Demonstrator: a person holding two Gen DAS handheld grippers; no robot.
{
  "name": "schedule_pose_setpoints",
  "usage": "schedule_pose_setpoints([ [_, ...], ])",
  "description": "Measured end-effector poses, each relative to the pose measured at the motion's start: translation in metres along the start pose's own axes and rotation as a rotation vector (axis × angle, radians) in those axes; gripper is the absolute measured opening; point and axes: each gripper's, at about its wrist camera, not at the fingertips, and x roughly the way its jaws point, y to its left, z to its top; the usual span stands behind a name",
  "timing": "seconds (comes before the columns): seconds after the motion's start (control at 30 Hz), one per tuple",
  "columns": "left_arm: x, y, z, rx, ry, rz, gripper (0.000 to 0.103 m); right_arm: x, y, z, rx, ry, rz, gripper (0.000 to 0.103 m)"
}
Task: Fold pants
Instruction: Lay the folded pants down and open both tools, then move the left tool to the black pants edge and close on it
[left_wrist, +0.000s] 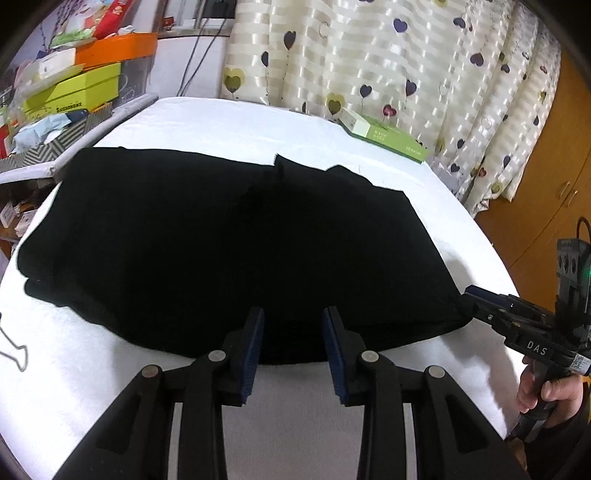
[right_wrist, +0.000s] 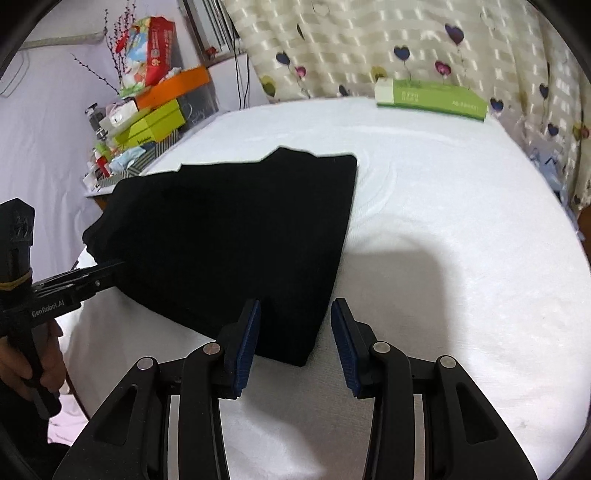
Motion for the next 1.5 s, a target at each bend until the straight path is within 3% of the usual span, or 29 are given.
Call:
schedule_pose_setpoints([
  [0.13, -0.006, 0.007, 0.001, -0.021, -0.028, 0.039, 0.035, -0.001, 0.003, 0.000, 0.005, -0.018, 0.001, 0.041],
  [0.47, -0.019, 0.047, -0.001, -0.120, -0.056, 0.145, 0.035, 0.009, 0.002, -0.005, 0.005, 0.041, -0.007, 0.041],
  [0.7, -0.034, 0.088, -0.008, -0.224, -0.074, 0.211, 0.035, -0.003, 0.018, -0.001, -0.031, -0.003, 0.022, 0.041],
  [1.13, -0.040, 0.138, -0.012, -0.407, -0.100, 0.185, 0.039, -0.001, 0.028, 0.007, -0.047, -0.034, 0.051, 0.042],
  [1.5, -0.033, 0.142, -0.007, -0.417, -0.100, 0.209, 0.041, 0.005, 0.033, 0.012, -0.063, -0.027, 0.055, 0.042],
])
